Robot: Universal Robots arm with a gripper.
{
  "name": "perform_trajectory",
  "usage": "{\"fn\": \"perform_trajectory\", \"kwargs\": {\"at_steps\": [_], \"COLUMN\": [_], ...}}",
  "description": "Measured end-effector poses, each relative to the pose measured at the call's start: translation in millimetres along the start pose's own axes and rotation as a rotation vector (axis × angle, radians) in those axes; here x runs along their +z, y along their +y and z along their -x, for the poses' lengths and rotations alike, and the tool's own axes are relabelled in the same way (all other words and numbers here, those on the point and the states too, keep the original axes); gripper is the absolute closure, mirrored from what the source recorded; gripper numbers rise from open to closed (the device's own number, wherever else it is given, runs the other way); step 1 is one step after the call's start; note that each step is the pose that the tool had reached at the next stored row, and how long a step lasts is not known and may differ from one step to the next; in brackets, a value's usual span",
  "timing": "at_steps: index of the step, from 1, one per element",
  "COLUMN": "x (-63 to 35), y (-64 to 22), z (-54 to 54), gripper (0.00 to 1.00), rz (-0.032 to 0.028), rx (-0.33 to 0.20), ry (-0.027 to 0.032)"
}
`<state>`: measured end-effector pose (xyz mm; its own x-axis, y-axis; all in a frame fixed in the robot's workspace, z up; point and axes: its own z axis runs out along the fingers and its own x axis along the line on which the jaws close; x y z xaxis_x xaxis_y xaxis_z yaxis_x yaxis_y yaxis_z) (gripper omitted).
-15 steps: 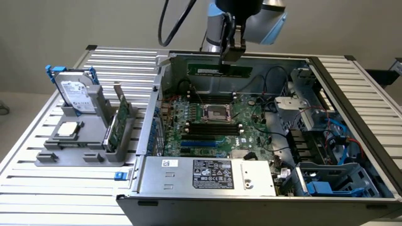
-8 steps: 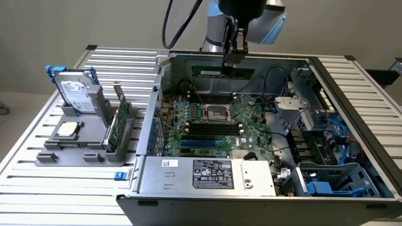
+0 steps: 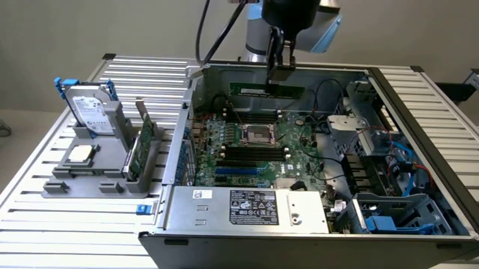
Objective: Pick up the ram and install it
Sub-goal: 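Pick up the ram and move it above insertion slot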
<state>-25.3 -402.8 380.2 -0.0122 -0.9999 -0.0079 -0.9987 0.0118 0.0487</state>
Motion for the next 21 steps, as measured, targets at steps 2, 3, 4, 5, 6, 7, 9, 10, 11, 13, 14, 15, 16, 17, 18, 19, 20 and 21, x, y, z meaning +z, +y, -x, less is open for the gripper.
{"fn": "perform_trajectory", "kwargs": {"at_steps": [2,3,4,5,6,7,9,10,11,13,14,15,16,17,18,19,20,21], "x": [3.6,5.4,7.2,9.0,10.8,12.6,16.3,18.1,19.9,23.5,25.3,27.1,29.0,30.8,32.6,34.1,35.9,37.2], "y": [-0.2,-0.3,-0.4,-0.5,-0.6,-0.6,-0.8,-0.9,-1.0,-1.2,-1.3,-1.4,-1.4,-1.5,-1.6,-1.7,-1.8,-1.9], "z": [0.0,0.0,-0.1,-0.1,-0.1,-0.1,-0.1,-0.2,-0.2,-0.2,-0.2,-0.2,-0.2,-0.3,-0.3,-0.3,-0.3,-0.4], "gripper": [0.87,0.87,0.87,0.87,0.87,0.87,0.87,0.87,0.87,0.87,0.87,0.87,0.87,0.87,0.87,0.87,0.87,0.87], "rz": [-0.0002,-0.0004,-0.0004,-0.0004,-0.0005,-0.0005,-0.0007,-0.0010,-0.0014,-0.0030,-0.0040,-0.0050,-0.0064,-0.0077,-0.0092,-0.0110,-0.0133,-0.0151], "rx": [0.006,0.008,0.011,0.013,0.015,0.017,0.019,0.020,0.020,0.020,0.020,0.020,0.020,0.020,0.020,0.020,0.020,0.019], "ry": [-0.0004,-0.0006,-0.0005,-0.0005,-0.0007,-0.0007,-0.0009,-0.0008,-0.0008,-0.0009,-0.0010,-0.0010,-0.0011,-0.0010,-0.0009,-0.0008,-0.0006,-0.0005]}}
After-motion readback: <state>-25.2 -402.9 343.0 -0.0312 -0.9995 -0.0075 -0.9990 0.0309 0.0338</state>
